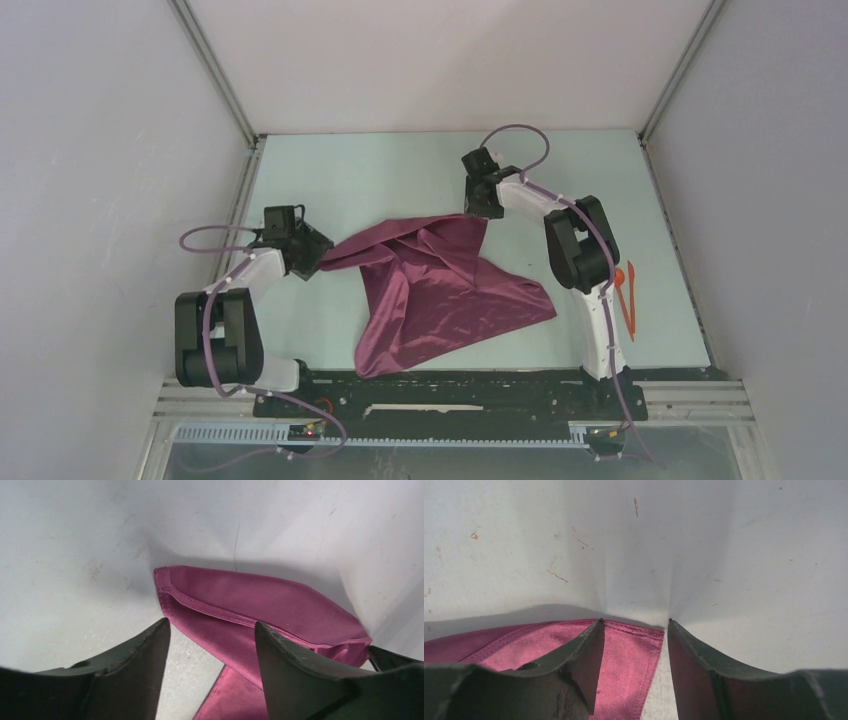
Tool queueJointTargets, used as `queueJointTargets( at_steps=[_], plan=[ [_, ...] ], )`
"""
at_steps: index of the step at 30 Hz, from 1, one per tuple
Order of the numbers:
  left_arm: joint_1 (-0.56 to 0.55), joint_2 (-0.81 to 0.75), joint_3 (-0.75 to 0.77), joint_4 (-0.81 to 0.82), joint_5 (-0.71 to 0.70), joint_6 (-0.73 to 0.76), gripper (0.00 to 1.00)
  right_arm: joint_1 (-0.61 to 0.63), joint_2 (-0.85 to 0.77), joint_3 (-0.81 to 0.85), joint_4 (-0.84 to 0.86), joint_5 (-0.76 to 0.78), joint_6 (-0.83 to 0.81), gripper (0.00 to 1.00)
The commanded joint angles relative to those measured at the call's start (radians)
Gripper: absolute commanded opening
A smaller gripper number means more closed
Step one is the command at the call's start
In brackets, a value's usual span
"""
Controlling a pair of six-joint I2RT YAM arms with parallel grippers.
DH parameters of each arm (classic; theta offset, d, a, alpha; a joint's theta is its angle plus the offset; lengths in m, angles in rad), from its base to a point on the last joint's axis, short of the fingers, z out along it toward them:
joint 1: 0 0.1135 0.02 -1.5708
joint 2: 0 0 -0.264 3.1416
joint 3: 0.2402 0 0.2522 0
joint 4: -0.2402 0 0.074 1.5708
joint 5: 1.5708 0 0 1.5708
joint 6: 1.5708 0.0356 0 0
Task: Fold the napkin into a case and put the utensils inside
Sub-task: Flatten out the crumpled napkin at the center of the board.
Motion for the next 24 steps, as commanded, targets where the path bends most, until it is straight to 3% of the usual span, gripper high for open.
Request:
queueJointTargets(
  at_steps=[1,6,11,15,18,22,24],
  plan=[
    [0.008,0.048,0.02,0.045,0.003,-0.01,0.67,0.015,-0.024,-0.047,-0.064,0.06,0.008,0.6],
    [0.009,0.078,0.026,0.055,-0.013,-0.007,0.64,0.015,-0.06,-0.049,-0.064,0.044,-0.011,0.69],
    [0.012,0.12,0.05,0.073,-0.005,-0.009,0.47,0.008,-0.056,-0.065,-0.075,0.036,0.024,0.69],
    [0.011,0.125,0.05,0.084,-0.002,-0.009,0.41,0.006,-0.036,-0.07,-0.072,-0.007,0.054,0.66],
    [0.012,0.129,0.053,0.085,0.005,-0.007,0.35,0.004,-0.011,-0.06,-0.078,-0.032,0.075,0.57],
    [0.012,0.127,0.067,0.083,-0.001,-0.001,0.24,-0.002,0.006,-0.073,-0.059,-0.064,0.091,0.3],
    [0.011,0.118,0.08,0.082,-0.002,0.002,0.08,-0.002,-0.018,-0.107,-0.028,-0.047,0.094,0.17]
  ],
)
